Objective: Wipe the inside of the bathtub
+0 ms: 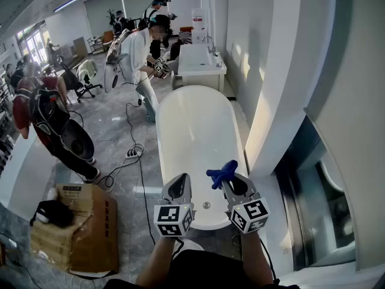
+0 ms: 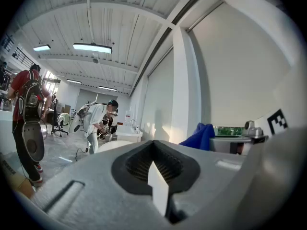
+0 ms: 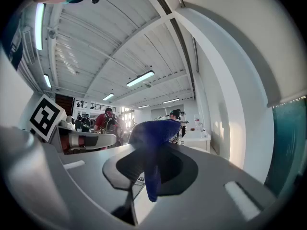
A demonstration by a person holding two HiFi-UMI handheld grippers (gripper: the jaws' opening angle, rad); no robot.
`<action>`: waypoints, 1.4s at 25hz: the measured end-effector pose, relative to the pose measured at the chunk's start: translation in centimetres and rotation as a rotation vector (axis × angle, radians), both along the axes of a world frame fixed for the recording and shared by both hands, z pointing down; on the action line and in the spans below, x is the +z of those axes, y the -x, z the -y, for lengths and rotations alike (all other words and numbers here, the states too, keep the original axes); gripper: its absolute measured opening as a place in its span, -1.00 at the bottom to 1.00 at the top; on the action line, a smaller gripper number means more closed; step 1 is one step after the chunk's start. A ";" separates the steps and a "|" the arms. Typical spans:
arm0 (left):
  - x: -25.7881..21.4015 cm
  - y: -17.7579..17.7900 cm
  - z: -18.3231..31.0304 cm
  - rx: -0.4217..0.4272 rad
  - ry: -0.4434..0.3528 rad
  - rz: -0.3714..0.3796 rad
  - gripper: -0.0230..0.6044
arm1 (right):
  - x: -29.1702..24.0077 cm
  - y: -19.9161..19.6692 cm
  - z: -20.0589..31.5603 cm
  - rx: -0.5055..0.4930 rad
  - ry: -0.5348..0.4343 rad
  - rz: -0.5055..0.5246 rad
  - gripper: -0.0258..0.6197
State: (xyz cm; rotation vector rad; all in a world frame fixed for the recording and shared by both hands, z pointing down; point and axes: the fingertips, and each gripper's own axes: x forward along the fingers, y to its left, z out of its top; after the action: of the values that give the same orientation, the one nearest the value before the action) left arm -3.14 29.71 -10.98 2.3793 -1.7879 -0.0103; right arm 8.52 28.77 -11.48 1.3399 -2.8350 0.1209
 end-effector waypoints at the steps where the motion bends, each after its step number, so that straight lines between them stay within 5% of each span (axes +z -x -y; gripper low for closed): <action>1: 0.0 0.2 -0.1 0.000 0.001 0.000 -0.92 | 0.1 0.2 -0.1 -0.002 0.001 0.001 -0.73; 35: 1.5 4.4 3.9 -0.020 0.040 0.057 -0.92 | 2.8 5.1 4.8 -0.076 0.055 -0.009 -0.73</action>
State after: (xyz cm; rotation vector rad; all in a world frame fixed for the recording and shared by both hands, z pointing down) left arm -7.57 25.84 -9.52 2.3568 -1.8189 0.0911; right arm 3.40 23.92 -8.67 1.2182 -2.8475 0.1906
